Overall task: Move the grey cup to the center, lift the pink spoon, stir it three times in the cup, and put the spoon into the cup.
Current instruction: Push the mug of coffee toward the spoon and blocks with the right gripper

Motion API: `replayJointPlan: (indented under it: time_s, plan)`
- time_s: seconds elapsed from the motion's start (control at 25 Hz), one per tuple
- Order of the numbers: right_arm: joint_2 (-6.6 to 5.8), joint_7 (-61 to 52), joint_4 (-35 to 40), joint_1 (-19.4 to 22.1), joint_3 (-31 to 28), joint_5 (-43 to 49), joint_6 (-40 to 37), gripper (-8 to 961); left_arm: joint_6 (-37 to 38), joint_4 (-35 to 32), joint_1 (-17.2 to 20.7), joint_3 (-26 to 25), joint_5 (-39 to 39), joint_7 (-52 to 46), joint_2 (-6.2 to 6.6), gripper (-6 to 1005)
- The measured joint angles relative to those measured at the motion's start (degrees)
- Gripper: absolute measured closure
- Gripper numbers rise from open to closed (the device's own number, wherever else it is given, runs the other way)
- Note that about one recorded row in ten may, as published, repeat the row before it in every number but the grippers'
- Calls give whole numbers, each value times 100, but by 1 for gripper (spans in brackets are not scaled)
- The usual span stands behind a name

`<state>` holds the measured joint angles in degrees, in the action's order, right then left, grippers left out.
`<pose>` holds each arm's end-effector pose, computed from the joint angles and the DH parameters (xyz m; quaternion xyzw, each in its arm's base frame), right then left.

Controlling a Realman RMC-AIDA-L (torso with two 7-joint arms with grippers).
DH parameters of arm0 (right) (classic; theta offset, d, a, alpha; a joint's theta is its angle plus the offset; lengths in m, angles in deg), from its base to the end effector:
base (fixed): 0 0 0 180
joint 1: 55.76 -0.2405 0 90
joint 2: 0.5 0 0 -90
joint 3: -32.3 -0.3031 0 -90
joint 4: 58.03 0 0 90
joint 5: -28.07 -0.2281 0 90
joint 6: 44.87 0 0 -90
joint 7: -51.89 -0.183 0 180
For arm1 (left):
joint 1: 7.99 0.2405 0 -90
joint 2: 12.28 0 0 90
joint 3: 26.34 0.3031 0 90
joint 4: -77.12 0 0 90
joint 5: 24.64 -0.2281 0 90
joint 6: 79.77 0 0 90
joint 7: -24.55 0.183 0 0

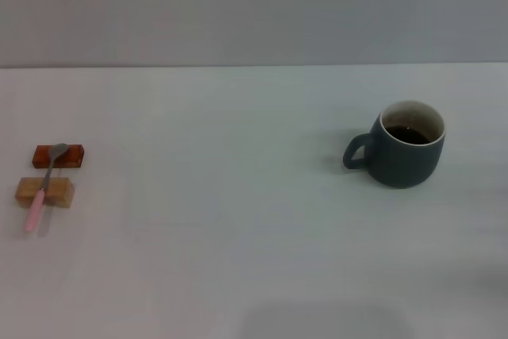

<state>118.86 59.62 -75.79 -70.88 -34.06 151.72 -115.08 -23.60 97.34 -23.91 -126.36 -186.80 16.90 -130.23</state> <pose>0.4332 0.3468 0.0225 -0.5191 0.2505 0.2435 0.7801 -0.4530 0.3766 0.0557 -0.5369 -0.2960 -0.2637 0.7447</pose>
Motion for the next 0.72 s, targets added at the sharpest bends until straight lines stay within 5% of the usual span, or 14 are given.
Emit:
replayJointPlan:
  time_s: [0.72]
  plan:
    - [0, 0, 0, 17, 0, 1, -1, 241, -1, -11, 2, 0, 0, 9, 0, 167]
